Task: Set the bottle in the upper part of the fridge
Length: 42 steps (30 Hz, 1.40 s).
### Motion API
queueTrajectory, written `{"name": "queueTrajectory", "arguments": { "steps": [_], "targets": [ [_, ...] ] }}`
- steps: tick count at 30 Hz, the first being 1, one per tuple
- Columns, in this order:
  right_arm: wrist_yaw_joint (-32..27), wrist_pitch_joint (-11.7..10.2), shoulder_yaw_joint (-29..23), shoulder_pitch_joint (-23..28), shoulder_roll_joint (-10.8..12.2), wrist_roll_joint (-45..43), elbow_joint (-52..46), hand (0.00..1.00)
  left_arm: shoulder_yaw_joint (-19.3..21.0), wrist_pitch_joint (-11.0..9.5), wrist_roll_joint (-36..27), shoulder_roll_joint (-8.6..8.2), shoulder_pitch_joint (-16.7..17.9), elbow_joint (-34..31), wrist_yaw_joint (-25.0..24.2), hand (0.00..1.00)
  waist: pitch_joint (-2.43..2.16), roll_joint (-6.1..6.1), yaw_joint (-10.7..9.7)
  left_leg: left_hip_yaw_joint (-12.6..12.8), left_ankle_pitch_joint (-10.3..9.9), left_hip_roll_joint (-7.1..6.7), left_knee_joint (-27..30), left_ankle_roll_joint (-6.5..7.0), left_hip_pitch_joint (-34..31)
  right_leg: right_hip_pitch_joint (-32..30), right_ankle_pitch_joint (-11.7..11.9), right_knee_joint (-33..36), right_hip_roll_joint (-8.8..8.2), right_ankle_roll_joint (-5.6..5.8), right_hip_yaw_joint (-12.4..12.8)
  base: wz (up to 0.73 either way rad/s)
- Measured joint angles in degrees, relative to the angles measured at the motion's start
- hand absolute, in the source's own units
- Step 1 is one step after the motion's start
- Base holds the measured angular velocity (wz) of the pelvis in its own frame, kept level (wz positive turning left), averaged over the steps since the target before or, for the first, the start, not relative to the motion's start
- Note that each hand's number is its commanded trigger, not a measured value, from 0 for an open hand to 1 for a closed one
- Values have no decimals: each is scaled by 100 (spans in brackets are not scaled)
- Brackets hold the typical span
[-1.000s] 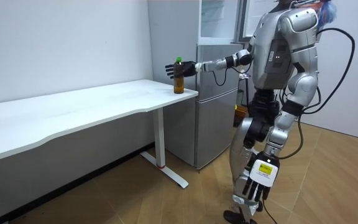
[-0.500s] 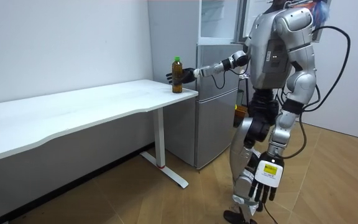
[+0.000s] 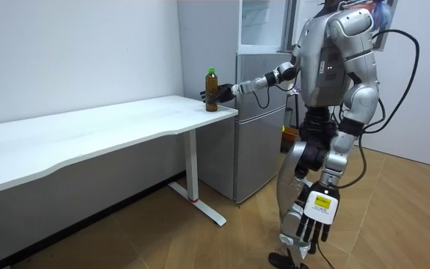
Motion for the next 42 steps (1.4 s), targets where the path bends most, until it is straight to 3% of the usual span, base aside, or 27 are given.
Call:
{"name": "queueTrajectory", "arguments": {
  "steps": [16, 24, 32, 36, 37, 38, 39, 42],
  "targets": [
    [-50, -67, -1, -111, 2, -10, 112, 0, -71, 1, -120, -20, -15, 125, 126, 0, -31, 80, 2, 1, 10, 5, 18, -8, -49, -54, 9, 17, 1, -14, 1, 0],
    [-256, -128, 1, -359, 59, -18, 311, 0, -231, 1, -217, -28, -51, 188, 162, 0, -47, 188, 30, 36, 70, 8, 5, -6, -113, -214, 17, 135, -49, -28, 6, -2],
    [-503, -128, 1, -412, 61, -16, 327, 0, -255, -5, -350, -22, -69, 321, 277, 0, -54, 60, 174, 27, 105, 3, 25, -3, -237, -341, 13, 214, -104, -34, -52, 2],
    [-557, -128, 126, -487, 62, -11, 326, 1, -255, -22, -519, -17, -134, 366, 275, 0, -7, -31, 226, 23, 105, 8, 42, -5, -258, -357, 18, 214, -99, -43, -58, 1],
    [-560, -128, 138, -515, 62, -14, 327, 52, -256, -49, -551, -17, -159, 399, 270, 0, -10, -42, 239, 23, 104, 6, 44, -5, -256, -352, 21, 209, -99, -47, -62, 0],
    [-555, -128, 142, -550, 62, -13, 327, 91, -253, -82, -552, -13, -171, 399, 270, 0, -11, -43, 257, 23, 103, 3, 43, -4, -246, -340, 21, 206, -98, -47, -64, 0],
    [-553, -128, 156, -575, 62, -13, 327, 100, -252, -100, -552, -8, -179, 398, 270, 0, -11, -44, 267, 23, 104, 3, 43, -4, -245, -339, 22, 206, -99, -47, -65, 0],
    [-523, -132, 171, -661, 62, -13, 327, 100, -252, -130, -552, 9, -223, 397, 270, 0, -10, -47, 314, 21, 105, 4, 44, -4, -240, -331, 22, 205, -98, -47, -69, 0]
  ]
}}
